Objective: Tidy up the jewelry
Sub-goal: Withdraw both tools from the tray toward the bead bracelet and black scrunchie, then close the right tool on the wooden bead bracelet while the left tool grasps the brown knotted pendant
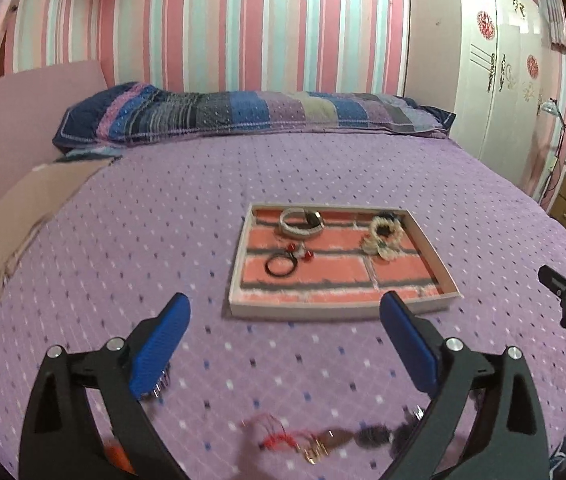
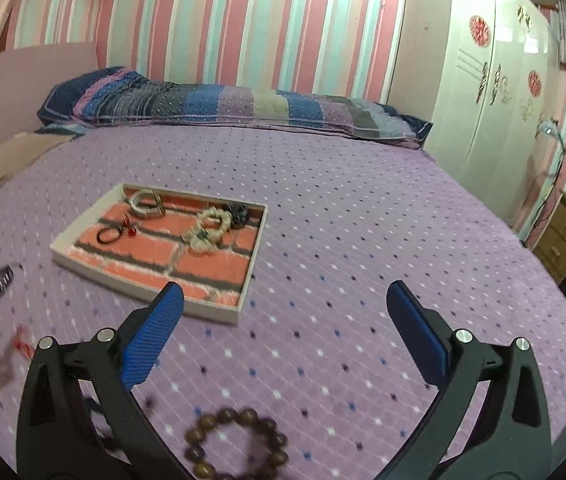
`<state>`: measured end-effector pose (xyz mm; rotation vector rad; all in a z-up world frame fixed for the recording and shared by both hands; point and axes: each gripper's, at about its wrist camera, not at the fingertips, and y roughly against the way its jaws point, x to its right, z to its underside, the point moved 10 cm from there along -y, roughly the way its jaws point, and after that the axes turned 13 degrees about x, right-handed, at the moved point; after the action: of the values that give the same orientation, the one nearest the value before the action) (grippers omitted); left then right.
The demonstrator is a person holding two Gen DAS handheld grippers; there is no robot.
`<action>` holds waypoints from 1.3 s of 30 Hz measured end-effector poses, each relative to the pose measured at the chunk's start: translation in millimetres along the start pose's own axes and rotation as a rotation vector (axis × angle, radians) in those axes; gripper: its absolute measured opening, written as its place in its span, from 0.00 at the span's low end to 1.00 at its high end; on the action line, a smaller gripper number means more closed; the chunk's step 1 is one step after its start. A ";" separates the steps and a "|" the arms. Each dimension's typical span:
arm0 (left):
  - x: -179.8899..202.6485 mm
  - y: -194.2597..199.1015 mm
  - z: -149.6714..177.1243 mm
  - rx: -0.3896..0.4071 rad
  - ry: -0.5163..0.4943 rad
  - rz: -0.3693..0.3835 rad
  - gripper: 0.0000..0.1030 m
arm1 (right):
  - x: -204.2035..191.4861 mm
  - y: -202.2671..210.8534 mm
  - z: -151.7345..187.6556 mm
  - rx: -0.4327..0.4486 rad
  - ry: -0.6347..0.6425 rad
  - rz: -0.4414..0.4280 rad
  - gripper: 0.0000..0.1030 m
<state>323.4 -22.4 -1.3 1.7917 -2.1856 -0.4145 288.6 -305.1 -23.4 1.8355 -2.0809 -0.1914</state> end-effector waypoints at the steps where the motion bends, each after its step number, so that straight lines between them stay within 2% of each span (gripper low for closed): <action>1: 1.9 3.7 7.0 -0.005 -0.001 -0.006 0.91 | 1.0 3.2 4.7 0.003 0.008 0.009 0.96; 13: 28.9 13.7 83.1 -0.102 0.016 0.014 0.91 | 7.2 19.4 77.5 -0.089 -0.046 -0.007 0.96; 24: 60.6 5.2 136.2 -0.142 -0.006 0.058 0.90 | 14.6 13.4 127.3 -0.163 -0.065 -0.018 0.95; 26: 68.3 2.7 138.8 -0.144 -0.025 0.074 0.85 | 15.4 10.8 132.5 -0.173 -0.073 -0.018 0.94; 28: 74.6 -0.8 140.7 -0.151 -0.044 0.094 0.72 | 16.2 8.9 135.3 -0.180 -0.088 -0.022 0.94; 34: 77.1 -13.2 155.1 -0.195 -0.072 0.101 0.54 | 14.6 1.8 140.2 -0.199 -0.101 -0.037 0.90; 39: 77.4 -17.7 159.2 -0.197 -0.090 0.108 0.52 | 8.6 -4.9 145.6 -0.224 -0.106 -0.056 0.86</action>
<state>262.1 -95.1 -151.6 1.5727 -2.2017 -0.6717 241.1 -333.6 -158.5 1.7832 -1.9853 -0.5254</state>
